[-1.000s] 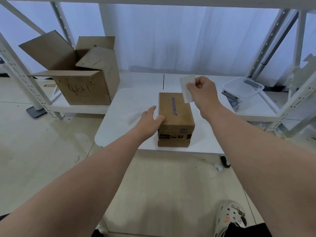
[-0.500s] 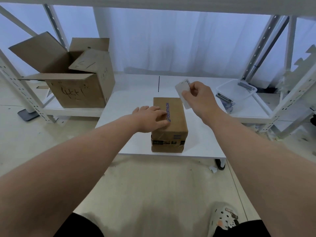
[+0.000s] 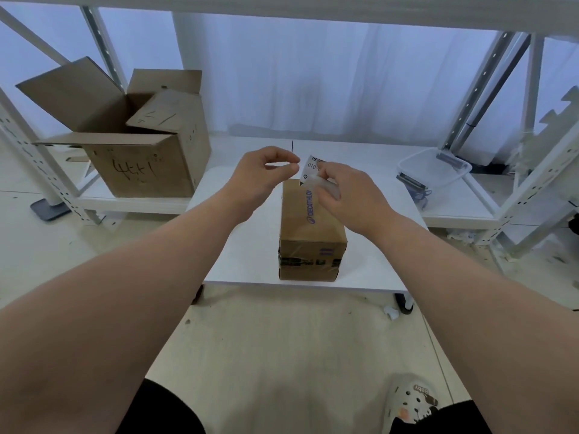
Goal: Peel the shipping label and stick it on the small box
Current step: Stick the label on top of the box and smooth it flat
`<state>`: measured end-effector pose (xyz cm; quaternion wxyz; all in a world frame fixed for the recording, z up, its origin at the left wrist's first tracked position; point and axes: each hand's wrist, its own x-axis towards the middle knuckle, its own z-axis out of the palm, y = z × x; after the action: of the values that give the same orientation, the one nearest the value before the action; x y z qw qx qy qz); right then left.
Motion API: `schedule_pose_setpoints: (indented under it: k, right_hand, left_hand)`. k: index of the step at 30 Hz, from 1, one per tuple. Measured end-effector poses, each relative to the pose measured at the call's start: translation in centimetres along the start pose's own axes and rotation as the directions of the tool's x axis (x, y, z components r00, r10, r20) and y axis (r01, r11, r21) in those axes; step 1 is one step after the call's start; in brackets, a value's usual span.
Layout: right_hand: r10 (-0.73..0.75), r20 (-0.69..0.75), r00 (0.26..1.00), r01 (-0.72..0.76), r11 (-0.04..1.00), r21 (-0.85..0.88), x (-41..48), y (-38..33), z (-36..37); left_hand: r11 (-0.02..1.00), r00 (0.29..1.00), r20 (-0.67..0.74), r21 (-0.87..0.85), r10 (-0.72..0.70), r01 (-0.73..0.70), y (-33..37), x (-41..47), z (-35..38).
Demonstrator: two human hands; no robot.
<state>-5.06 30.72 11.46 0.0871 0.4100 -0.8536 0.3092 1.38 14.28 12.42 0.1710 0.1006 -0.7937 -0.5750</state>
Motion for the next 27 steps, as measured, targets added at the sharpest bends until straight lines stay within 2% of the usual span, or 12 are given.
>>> schedule_pose_setpoints:
  k: [10, 23, 27]
  right_hand:
    - [-0.085, 0.042, 0.995, 0.087, 0.995, -0.046, -0.1, -0.9, 0.2]
    - [-0.128, 0.071, 0.989, 0.13, 0.991, -0.017, -0.7, -1.7, -0.4]
    - [-0.142, 0.072, 0.987, 0.147, 0.987, -0.07, -0.7, -1.6, -0.4]
  left_hand:
    - [0.995, 1.0, -0.011, 0.104, 0.011, -0.01, 0.4, -0.9, -0.2]
    - [0.998, 1.0, -0.004, 0.06, 0.015, -0.015, 0.2, -0.8, -0.3]
    - [1.0, 0.999, -0.037, 0.019, 0.01, -0.009, 0.4, -0.8, -0.3]
